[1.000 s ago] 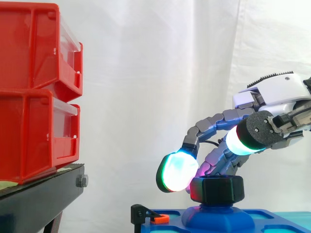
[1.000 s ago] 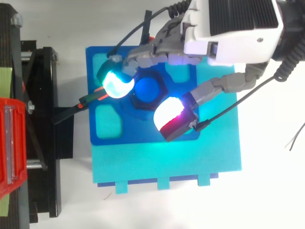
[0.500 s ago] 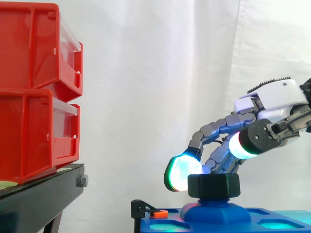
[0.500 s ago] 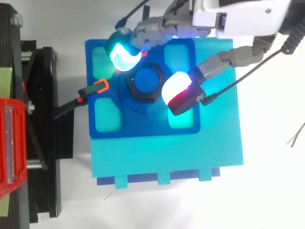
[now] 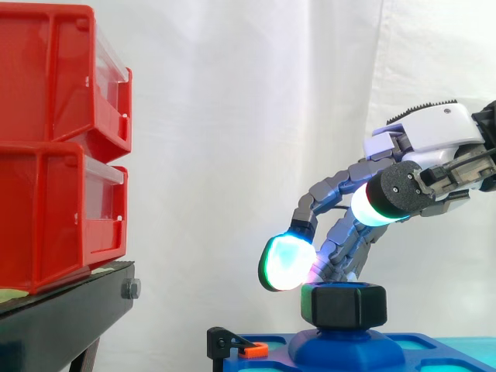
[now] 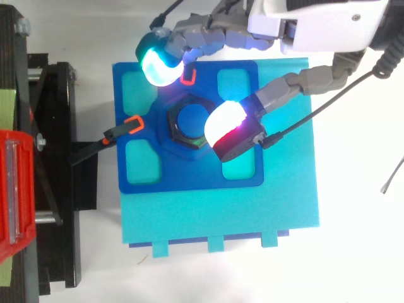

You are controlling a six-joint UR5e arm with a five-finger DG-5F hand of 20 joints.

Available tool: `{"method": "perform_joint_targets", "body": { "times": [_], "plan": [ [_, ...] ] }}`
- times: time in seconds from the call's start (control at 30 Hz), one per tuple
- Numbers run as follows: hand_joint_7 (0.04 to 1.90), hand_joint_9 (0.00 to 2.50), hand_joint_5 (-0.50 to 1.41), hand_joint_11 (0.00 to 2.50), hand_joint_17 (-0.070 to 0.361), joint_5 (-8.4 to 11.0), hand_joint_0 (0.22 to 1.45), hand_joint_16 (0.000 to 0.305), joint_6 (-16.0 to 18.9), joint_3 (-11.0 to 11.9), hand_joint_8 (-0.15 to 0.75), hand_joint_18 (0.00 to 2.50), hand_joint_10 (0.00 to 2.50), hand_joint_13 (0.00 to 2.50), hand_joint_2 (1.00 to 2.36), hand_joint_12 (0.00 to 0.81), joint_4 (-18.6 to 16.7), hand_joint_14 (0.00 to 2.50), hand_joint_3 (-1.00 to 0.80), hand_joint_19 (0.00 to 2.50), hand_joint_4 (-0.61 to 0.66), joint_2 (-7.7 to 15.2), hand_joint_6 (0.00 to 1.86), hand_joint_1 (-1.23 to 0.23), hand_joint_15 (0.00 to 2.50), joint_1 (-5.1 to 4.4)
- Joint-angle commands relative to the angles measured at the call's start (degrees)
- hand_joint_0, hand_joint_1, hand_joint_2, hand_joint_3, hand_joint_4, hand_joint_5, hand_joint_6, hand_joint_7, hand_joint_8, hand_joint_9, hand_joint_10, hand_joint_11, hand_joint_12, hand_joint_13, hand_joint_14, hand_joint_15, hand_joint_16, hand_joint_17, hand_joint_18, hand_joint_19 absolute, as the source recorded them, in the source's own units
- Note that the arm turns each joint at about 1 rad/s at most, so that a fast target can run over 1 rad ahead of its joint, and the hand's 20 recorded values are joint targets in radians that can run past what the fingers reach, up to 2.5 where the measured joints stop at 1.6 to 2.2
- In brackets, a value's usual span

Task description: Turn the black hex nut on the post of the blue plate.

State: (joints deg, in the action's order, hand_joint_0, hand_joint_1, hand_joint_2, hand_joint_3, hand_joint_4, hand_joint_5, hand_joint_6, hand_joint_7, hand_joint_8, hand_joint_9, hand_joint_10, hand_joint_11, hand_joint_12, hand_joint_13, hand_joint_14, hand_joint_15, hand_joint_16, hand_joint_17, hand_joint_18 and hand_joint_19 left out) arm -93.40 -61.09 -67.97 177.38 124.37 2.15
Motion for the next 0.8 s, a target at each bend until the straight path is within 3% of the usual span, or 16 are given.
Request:
{"method": "perform_joint_targets", "body": {
  "times": [0.0, 0.33, 0.77],
  "plan": [
    [0.79, 0.61, -0.19, 0.03, 0.132, 0.06, 0.50, 0.059, 0.00, 0.03, 0.312, 0.68, 0.00, 0.72, 1.00, 0.394, -0.11, 0.01, -0.49, 0.35, 0.23, -0.01, 0.50, -0.44, 0.18, -0.13],
    [0.79, 0.61, -0.19, 0.04, 0.132, 0.76, 0.50, 0.059, 0.18, 0.55, 0.315, 0.69, 0.00, 0.73, 1.00, 0.395, -0.02, 0.01, -0.48, 0.35, 0.24, -0.01, 0.50, -0.44, 0.18, -1.01],
    [0.78, 0.63, -0.19, 0.04, 0.133, 5.16, 0.50, 0.059, 0.44, 1.61, 0.314, 0.69, 0.00, 0.73, 1.00, 0.396, 0.77, 0.01, -0.48, 0.36, 0.24, -0.01, 0.50, -0.44, 0.19, -4.44]
  ]
}}
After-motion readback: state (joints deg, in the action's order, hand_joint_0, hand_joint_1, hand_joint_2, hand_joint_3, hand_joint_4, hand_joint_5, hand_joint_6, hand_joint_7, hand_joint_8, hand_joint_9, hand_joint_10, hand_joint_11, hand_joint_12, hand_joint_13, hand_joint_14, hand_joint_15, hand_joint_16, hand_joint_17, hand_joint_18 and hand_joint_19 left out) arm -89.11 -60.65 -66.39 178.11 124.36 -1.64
